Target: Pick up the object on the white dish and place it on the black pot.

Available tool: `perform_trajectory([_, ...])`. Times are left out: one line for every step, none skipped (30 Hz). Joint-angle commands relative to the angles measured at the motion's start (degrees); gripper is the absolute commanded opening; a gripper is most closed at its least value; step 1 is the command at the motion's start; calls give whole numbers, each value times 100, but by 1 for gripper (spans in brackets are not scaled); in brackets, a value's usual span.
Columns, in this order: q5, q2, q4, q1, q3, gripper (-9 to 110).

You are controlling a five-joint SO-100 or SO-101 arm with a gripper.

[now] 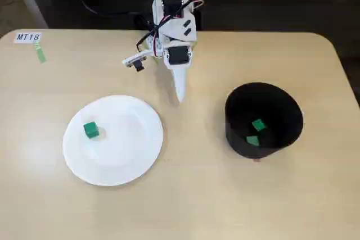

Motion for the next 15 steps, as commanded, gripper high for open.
perform_trajectory([167, 642, 571, -457, -79, 0])
perform_trajectory([167, 642, 571, -457, -79, 0])
perform_trajectory([167, 642, 571, -457, -79, 0])
perform_trajectory([167, 642, 571, -457, -79, 0])
perform_trajectory([167, 642, 571, -457, -79, 0])
perform_trajectory([185, 642, 571, -439, -79, 0])
perform_trajectory([211, 642, 562, -422, -79, 0])
perform_trajectory([211, 642, 562, -413, -79, 0])
perform_trajectory([211, 642, 562, -413, -79, 0])
perform_trajectory([211, 642, 562, -422, -79, 0])
perform_trajectory([185, 642, 562, -439, -79, 0])
perform_trajectory([132, 642, 554, -483, -79, 0])
perform_trajectory([53, 642, 519, -563, -79, 0])
perform_trajectory([-18, 642, 457, -633, -79, 0])
perform_trajectory([-35, 642, 448, -633, -114, 0])
